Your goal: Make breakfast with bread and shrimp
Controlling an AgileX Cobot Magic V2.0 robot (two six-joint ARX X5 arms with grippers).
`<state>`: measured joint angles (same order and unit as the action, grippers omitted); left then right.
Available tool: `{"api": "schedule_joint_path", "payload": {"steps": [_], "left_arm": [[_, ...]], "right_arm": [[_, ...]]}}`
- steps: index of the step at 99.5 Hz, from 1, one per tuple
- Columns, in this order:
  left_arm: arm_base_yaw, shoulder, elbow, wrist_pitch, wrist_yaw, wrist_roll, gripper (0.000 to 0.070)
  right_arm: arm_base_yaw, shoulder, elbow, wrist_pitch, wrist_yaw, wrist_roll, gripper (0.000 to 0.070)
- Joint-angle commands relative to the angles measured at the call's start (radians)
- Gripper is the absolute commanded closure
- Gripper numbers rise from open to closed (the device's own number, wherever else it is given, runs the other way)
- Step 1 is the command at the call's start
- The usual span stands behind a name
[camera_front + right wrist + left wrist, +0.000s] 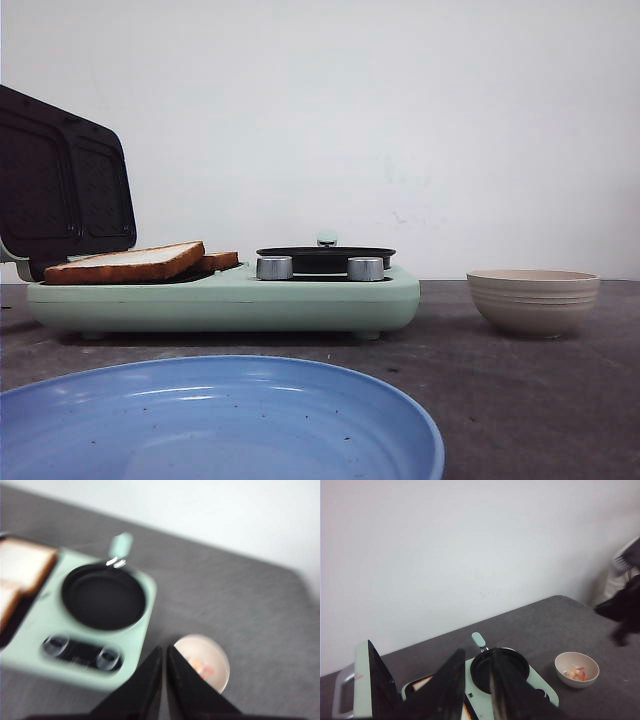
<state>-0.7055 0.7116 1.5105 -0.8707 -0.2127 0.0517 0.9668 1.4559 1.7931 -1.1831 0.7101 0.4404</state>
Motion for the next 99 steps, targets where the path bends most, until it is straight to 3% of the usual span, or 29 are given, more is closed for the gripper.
{"api": "schedule_joint_path", "payload": {"steps": [1,14,20,46,70,99], "left_arm": [[-0.009,0.007,0.014,0.000,-0.005,-0.018,0.0686],[-0.009,0.007,0.014,0.003,-0.005,-0.014,0.0686],[-0.008,0.007,0.014,0.002,-0.005,-0.015,0.0686],[-0.008,0.007,0.013,0.002,-0.027,-0.015,0.0686],[-0.008,0.015,0.013,0.011,-0.027,-0.010,0.0686],[-0.008,0.015,-0.018,0.055,-0.027,0.023,0.0686]], "right_arm": [[0.005,0.028,0.012,-0.069,-0.003,-0.032,0.0694],[0.061,-0.022,0.008,-0.080,0.283,-0.032,0.0694],[0.122,-0.068,0.008,-0.047,0.352,-0.032,0.0694],[0.264,-0.343,-0.005,-0.094,0.410,-0.032,0.0694],[0.419,-0.582,-0.036,-0.015,0.371,-0.032,0.0694],[0.622,-0.615,-0.153,0.012,0.332,-0.057,0.0694]]}}
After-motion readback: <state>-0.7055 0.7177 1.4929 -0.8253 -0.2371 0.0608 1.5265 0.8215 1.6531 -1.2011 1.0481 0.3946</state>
